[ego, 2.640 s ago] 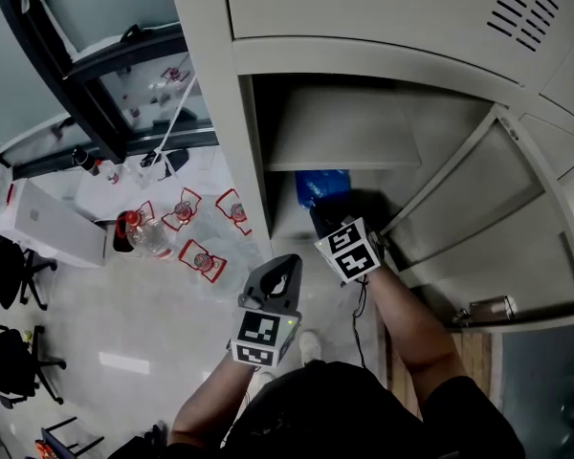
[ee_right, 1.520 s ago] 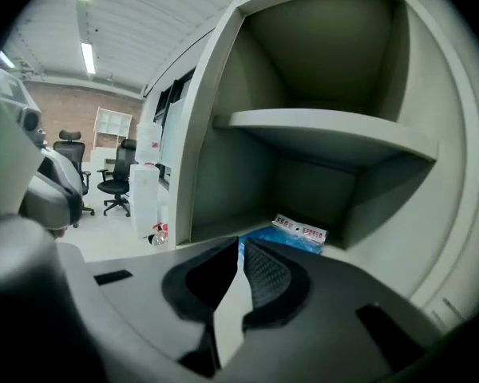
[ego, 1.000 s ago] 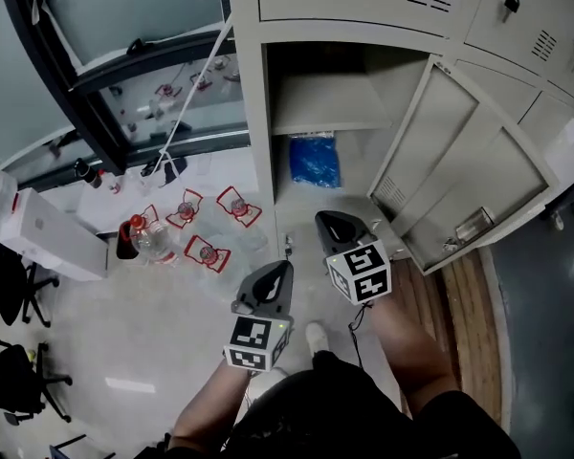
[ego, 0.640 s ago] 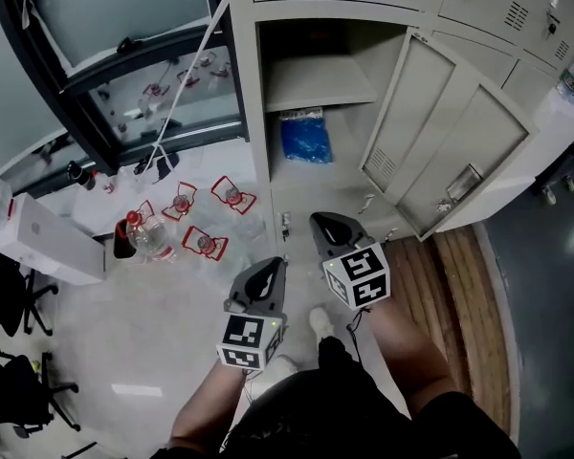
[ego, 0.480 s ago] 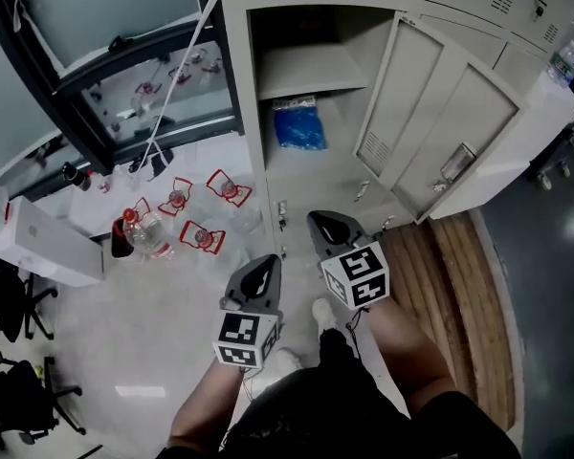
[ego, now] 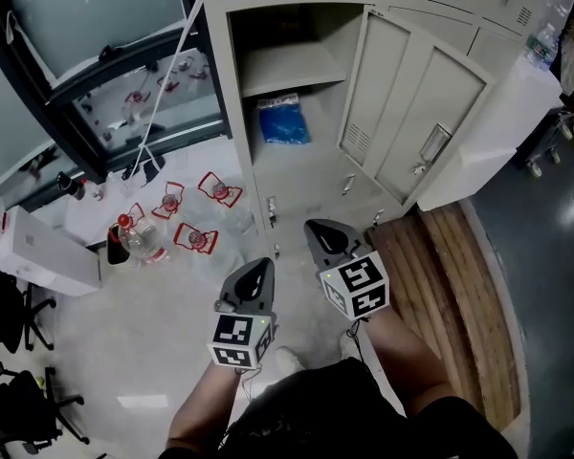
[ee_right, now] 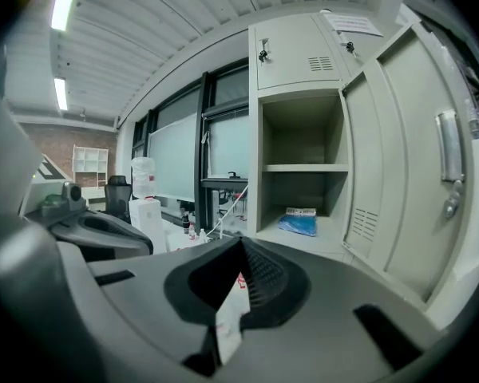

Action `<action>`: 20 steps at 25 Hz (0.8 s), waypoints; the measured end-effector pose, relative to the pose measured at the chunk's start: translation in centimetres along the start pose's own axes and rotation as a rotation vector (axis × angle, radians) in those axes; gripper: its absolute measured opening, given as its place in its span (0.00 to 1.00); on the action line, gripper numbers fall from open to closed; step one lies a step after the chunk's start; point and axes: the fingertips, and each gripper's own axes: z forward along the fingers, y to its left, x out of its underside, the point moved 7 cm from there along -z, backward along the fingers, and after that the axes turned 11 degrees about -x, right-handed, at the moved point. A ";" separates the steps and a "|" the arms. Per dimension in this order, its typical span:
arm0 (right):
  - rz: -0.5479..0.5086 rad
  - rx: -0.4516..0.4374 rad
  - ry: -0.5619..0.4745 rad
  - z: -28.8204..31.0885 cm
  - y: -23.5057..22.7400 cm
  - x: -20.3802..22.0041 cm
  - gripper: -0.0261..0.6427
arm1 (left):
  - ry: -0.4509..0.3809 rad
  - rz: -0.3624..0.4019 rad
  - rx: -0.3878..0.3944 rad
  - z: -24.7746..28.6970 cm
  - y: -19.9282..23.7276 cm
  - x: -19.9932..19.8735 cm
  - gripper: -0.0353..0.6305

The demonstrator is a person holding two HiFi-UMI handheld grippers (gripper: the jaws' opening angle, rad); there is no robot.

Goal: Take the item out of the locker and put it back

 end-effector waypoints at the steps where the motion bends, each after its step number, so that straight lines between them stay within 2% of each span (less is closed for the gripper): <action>1: 0.002 -0.001 -0.006 -0.4 -0.1 -0.1 0.04 | -0.002 -0.002 -0.002 0.0 -0.3 -0.1 0.06; 9: 0.001 -0.047 -0.025 -3.9 -1.1 0.3 0.04 | -0.017 -0.009 -0.047 0.2 -3.7 -0.9 0.06; 20: -0.004 -0.157 -0.049 -10.2 -3.5 1.7 0.04 | -0.027 -0.020 -0.134 -0.3 -11.9 -0.9 0.06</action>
